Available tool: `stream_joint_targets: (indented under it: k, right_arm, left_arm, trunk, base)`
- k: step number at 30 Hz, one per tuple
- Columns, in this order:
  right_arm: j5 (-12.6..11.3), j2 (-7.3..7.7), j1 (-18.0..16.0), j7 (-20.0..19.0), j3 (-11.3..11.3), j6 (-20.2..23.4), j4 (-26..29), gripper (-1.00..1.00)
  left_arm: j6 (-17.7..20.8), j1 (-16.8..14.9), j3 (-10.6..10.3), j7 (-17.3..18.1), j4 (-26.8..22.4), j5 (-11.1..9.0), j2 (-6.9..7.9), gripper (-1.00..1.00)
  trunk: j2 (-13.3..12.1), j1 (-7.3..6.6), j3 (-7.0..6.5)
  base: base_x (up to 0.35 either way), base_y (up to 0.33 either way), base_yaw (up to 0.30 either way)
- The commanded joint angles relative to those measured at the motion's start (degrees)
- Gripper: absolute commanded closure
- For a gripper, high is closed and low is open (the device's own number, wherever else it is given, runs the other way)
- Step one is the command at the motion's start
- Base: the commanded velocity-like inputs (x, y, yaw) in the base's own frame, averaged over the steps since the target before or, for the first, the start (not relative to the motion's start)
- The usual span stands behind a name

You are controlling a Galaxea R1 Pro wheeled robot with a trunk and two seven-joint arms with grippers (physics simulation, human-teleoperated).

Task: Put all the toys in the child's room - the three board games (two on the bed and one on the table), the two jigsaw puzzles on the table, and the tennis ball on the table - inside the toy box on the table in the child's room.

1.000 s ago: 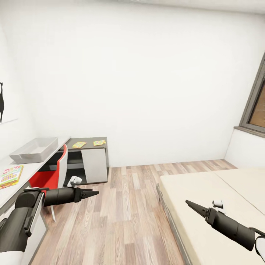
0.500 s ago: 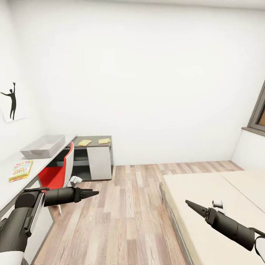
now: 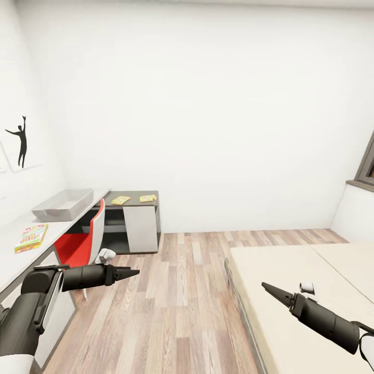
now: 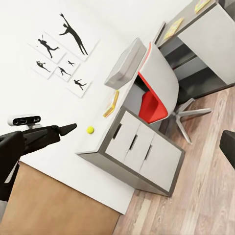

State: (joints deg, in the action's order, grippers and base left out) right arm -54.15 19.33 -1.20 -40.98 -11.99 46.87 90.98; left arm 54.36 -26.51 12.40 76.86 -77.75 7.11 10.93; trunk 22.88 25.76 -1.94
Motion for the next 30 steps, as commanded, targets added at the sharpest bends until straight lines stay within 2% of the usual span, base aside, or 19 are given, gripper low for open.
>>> stream_joint_targets:
  k: [1,22,30]
  right_arm:
    - [-0.13,0.0,0.0,-0.07,-0.05,0.32,-0.01,-1.0]
    - [-0.1,-0.06,-0.02,-0.04,-0.05,0.29,-0.09,-1.0]
    - [0.3,-0.08,-0.03,-0.05,0.84,-0.02,-0.1,-1.0]
  left_arm:
    - [0.57,-0.04,0.08,0.58,-0.04,0.59,-0.03,-1.0]
    - [0.57,-0.04,0.08,0.58,-0.04,0.54,-0.03,-1.0]
    - [0.57,-0.04,0.08,0.51,-0.04,0.54,-0.16,-1.0]
  trunk:
    - [0.04,0.02,0.02]
    - [0.04,0.02,0.02]
    - [0.04,0.02,0.02]
  base:
    - [-0.007,-0.02,0.019]
    - [-0.055,-0.003,0.02]
    - [-0.001,-0.001,0.0]
